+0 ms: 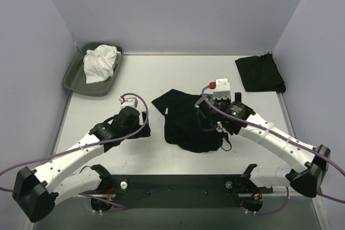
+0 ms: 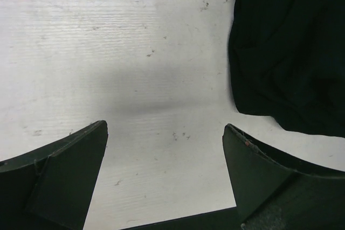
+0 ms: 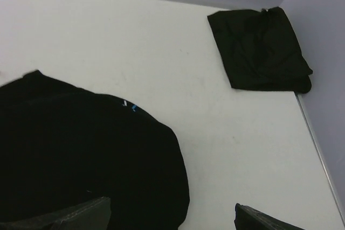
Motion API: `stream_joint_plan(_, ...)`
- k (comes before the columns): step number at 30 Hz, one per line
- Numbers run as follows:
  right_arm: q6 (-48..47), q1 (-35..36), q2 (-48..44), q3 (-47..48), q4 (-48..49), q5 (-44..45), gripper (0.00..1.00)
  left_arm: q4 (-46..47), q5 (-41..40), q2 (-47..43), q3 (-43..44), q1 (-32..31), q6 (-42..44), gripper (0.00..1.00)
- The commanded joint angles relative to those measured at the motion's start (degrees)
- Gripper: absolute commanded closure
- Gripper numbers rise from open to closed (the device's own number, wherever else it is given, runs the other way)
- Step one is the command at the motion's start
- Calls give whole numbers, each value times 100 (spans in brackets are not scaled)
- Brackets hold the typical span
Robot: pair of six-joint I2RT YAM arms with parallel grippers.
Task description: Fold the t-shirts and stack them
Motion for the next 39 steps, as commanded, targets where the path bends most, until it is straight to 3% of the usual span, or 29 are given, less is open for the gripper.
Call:
stream_joint_plan(1,56,142,-566,545,20,119,0,904,445,664,444,-126,156,3)
stream_joint_plan(9,116,318,-662,238,72,206,0,2477,929,2193,821,-390,130,3)
stream_joint_plan(18,275,371,-1031,-395,143,233,0,3015,630,3494,1726,-417,226,8)
stream_joint_plan(21,319,353,-1145,-579,169,233,0,2928,507,3837,2470,-338,445,12)
stream_joint_plan(27,345,370,-1198,-790,187,189,0,2453,1113,4988,4167,137,525,22)
stream_joint_plan(34,319,318,-1453,-1001,187,198,0,2075,1175,5964,5127,357,534,34)
stream_joint_plan(39,328,274,-1506,-1142,196,189,0,1996,1236,6351,5304,576,525,36)
